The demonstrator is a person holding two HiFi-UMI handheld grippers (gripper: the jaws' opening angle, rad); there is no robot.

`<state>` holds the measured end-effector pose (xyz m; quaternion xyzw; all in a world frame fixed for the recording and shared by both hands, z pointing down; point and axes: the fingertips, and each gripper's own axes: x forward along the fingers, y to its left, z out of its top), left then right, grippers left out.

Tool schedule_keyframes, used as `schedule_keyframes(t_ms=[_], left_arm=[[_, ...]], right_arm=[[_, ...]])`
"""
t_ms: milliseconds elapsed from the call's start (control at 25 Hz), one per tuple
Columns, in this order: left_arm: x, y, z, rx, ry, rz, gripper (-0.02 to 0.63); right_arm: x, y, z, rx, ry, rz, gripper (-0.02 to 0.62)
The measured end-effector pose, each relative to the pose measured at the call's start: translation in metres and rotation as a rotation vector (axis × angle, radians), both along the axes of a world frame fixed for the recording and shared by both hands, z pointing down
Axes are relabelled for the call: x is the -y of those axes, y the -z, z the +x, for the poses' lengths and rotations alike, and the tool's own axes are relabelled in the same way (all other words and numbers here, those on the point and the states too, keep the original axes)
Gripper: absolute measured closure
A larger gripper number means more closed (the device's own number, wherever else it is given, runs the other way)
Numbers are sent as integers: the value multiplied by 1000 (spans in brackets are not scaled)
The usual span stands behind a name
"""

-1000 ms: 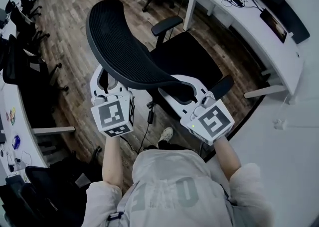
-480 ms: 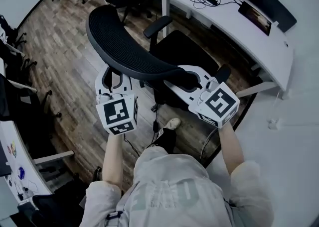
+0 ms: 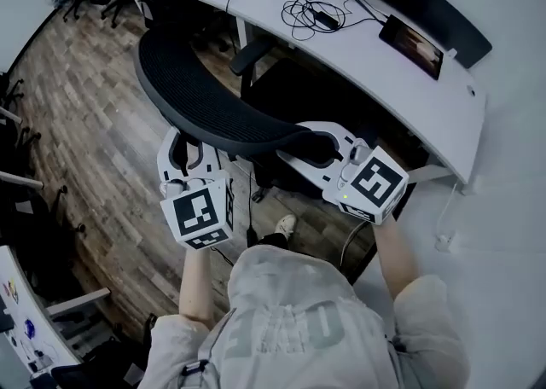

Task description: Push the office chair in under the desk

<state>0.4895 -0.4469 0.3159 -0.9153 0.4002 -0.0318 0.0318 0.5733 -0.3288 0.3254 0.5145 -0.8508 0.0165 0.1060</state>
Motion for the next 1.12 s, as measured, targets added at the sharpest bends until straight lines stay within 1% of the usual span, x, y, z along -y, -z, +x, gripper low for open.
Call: schedule_keyframes(t_ms=[280,480,680,920,1120], left_arm=[[7,-2,84,25,-25,-36,520],[10,-1,133,21,-8,-39,523],[15,-2,171,12,37,-60,528],[19,0,215,10,60,-51,528],[26,0,247,15,59,-52,528]], right_arm=[[9,0,84,-28,-1,-24,480],[13,1,135,-29,12,-22,480],[18,1,175,-28,32,-28,479],[22,3,221,-26,45,-21,480],[29,3,253,-31,45,-20,480]])
